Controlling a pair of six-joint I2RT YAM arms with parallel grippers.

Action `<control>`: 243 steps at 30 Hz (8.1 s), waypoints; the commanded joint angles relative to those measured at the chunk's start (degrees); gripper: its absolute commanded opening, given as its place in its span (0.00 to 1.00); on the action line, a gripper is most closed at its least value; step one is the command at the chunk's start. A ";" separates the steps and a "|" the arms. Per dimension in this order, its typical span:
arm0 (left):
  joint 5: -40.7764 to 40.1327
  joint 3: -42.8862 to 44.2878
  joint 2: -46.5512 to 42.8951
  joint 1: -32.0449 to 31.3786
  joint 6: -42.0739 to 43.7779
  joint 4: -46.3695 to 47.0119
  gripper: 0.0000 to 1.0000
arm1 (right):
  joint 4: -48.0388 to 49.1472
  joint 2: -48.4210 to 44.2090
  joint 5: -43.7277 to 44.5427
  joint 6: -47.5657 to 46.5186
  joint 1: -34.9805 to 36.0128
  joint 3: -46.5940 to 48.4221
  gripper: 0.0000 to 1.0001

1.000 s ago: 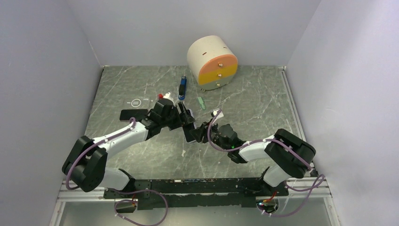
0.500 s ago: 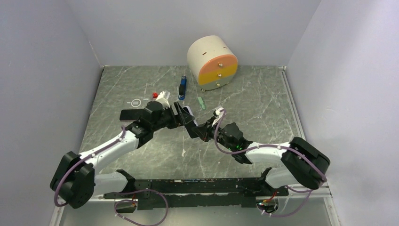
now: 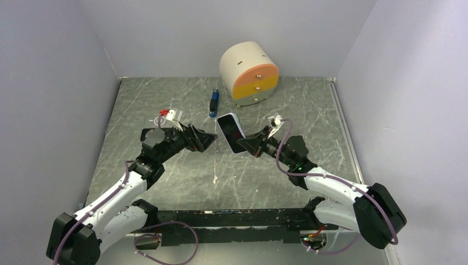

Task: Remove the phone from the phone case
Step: Pick up the phone at the center of the board, then remove the phone case from the phone.

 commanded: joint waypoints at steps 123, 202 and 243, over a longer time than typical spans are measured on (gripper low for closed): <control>6.39 -1.01 4.57 1.72 -33.57 33.73 0.02 | 28.21 10.72 -26.18 -0.64 -1.24 7.72 0.04; 29.97 6.94 10.90 9.12 -38.86 29.37 0.03 | 17.45 7.83 -24.10 -19.30 -1.22 10.88 0.00; 51.43 33.40 8.62 11.80 13.09 -27.88 0.02 | -27.87 4.84 -41.50 -38.27 0.60 23.61 0.43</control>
